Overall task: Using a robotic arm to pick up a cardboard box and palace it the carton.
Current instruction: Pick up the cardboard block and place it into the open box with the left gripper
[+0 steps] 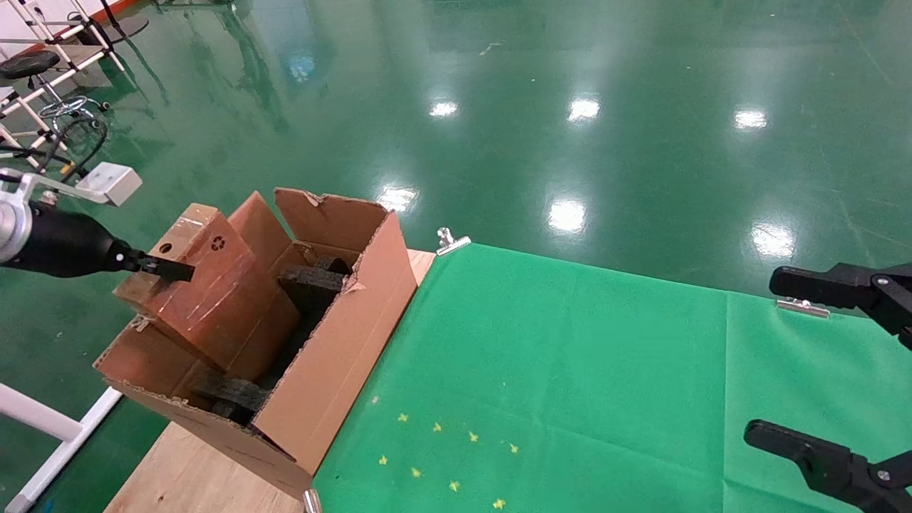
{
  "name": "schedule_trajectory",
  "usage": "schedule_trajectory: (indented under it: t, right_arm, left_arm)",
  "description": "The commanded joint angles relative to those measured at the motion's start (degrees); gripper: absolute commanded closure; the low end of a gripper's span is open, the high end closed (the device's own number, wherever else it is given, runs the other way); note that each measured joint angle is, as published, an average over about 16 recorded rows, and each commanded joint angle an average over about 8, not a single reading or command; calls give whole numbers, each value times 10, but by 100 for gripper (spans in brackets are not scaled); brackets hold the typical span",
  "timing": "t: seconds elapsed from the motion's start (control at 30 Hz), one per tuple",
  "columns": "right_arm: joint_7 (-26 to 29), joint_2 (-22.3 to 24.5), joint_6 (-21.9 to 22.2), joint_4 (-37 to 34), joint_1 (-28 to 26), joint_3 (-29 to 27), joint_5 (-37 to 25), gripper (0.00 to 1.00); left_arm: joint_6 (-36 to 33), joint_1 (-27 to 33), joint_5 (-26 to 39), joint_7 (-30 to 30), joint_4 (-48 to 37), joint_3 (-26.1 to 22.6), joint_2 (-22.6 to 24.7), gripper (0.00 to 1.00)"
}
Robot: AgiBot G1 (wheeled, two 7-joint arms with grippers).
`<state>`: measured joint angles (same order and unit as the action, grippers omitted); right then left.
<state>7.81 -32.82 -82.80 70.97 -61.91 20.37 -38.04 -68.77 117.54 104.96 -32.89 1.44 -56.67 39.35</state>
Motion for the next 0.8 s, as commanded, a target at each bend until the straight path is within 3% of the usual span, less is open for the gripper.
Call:
schedule_trajectory:
  t: [0.03, 0.43, 0.8]
  right_arm:
    - [0, 0, 0, 0, 0, 0, 0, 0]
    - [0, 0, 0, 0, 0, 0, 0, 0]
    - [0, 0, 0, 0, 0, 0, 0, 0]
  left_arm:
    - [9, -9, -2, 0, -6, 1, 3, 100]
    - [74, -64, -17, -13, -20, 12, 25, 100]
    - [174, -123, -32, -30, -23, 22, 48, 100]
